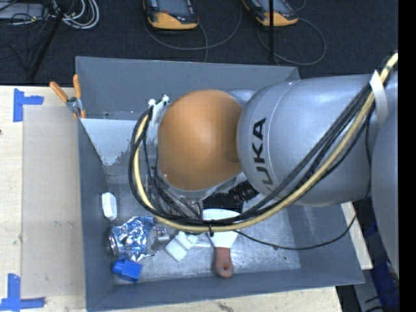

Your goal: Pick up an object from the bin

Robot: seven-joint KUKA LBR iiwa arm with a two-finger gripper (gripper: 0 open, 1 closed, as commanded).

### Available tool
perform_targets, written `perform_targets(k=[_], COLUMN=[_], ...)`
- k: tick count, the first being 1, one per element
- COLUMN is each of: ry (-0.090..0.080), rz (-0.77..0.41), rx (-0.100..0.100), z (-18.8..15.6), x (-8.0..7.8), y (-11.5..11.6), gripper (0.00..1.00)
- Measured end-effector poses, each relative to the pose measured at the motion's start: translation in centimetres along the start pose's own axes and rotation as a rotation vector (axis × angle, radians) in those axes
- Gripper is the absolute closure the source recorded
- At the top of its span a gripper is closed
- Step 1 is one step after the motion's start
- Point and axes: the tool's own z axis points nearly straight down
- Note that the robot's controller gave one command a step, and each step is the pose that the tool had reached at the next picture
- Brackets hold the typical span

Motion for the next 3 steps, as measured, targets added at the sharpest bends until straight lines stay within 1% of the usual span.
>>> perform_targets(k=[1, 2, 3], ry=[-0.003, -0.023, -0.023], rz=[-0.007, 0.110, 0.111], rx=[-0.001, -0.006, -0.006], z=[6.0, 14.1, 14.1], x=[-0.3, -2.3, -2.3], y=[-0.7, -0.9, -0.9], gripper=[0.00, 1.00, 1.00])
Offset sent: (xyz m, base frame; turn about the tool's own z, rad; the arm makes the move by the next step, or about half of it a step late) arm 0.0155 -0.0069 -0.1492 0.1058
